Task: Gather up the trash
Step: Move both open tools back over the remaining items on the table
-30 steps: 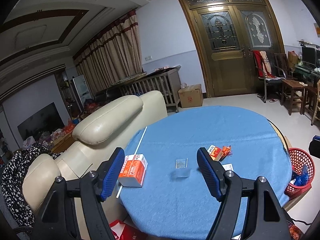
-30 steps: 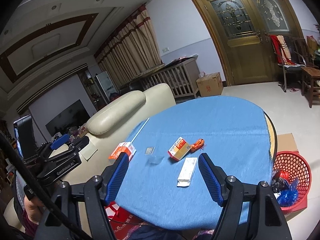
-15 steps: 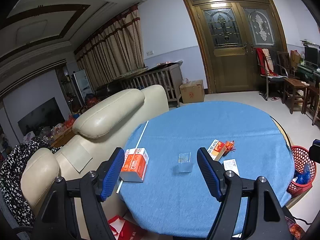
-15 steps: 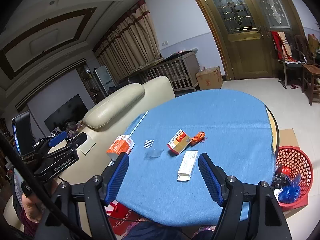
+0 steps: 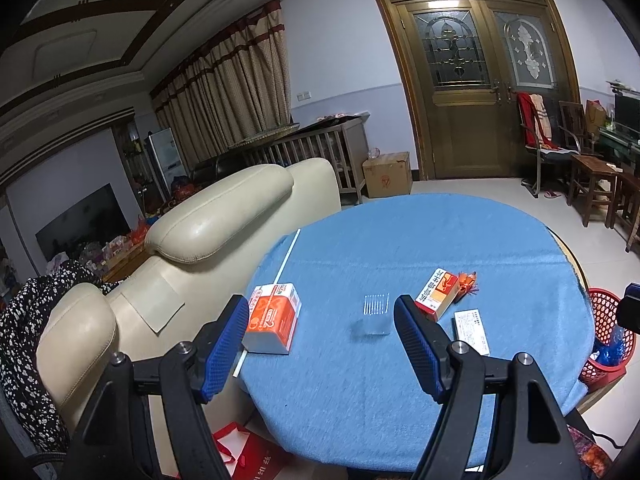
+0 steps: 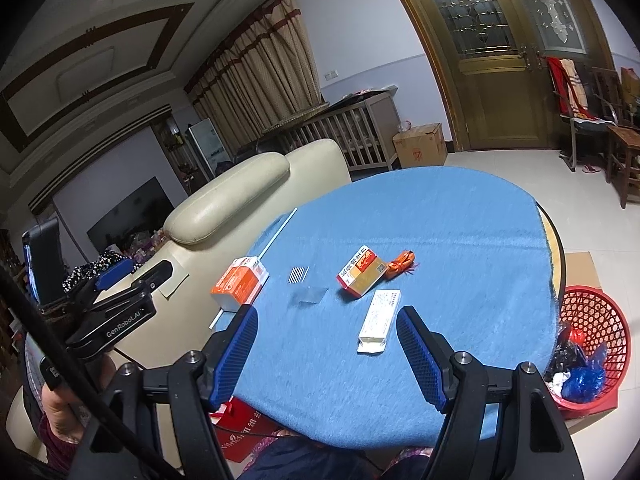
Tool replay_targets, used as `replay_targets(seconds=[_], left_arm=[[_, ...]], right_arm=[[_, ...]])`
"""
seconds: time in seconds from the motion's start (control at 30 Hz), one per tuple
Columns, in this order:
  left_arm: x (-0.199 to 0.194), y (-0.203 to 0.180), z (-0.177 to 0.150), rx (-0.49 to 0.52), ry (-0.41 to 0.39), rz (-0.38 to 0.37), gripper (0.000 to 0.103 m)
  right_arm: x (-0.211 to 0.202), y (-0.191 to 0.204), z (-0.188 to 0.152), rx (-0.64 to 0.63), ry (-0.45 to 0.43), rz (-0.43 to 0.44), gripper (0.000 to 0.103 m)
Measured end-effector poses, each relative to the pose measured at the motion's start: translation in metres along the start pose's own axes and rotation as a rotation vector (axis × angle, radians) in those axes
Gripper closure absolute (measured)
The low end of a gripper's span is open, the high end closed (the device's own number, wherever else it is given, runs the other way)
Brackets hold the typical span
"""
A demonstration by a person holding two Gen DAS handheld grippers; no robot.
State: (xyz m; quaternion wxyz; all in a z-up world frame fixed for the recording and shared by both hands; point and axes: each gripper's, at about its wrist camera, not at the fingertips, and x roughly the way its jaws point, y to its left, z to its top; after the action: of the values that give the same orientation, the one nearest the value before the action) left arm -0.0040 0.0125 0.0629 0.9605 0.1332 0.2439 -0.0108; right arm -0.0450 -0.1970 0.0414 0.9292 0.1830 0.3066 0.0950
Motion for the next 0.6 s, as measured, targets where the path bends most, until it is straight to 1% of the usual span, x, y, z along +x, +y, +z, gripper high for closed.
replay_targets(seconds=[0.07,0.2,0.37,0.5,0.6], left_arm=[[0.004,0.002,-0.003,-0.003,0.008,0.002,0.027],[0.020,0.011,-0.011,-0.028,0.052,-0.005,0.027],[0.050,0.031,-0.025,-0.067,0.125,0.037,0.027],[0.084,0.048,-0.038,-0.096,0.201,0.076,0.027],[0.108,0.055,-0.046,-0.118,0.254,0.072,0.027]], right_arm=[[0.004,0.002,-0.001,-0.007,0.009,-0.003,0.027],[0.015,0.002,-0.004,-0.006,0.036,-0.006,0.027],[0.035,-0.002,-0.008,-0.006,0.080,-0.019,0.027],[0.063,-0.008,-0.011,-0.001,0.135,-0.037,0.027],[0.093,-0.017,-0.013,0.005,0.187,-0.059,0.027]])
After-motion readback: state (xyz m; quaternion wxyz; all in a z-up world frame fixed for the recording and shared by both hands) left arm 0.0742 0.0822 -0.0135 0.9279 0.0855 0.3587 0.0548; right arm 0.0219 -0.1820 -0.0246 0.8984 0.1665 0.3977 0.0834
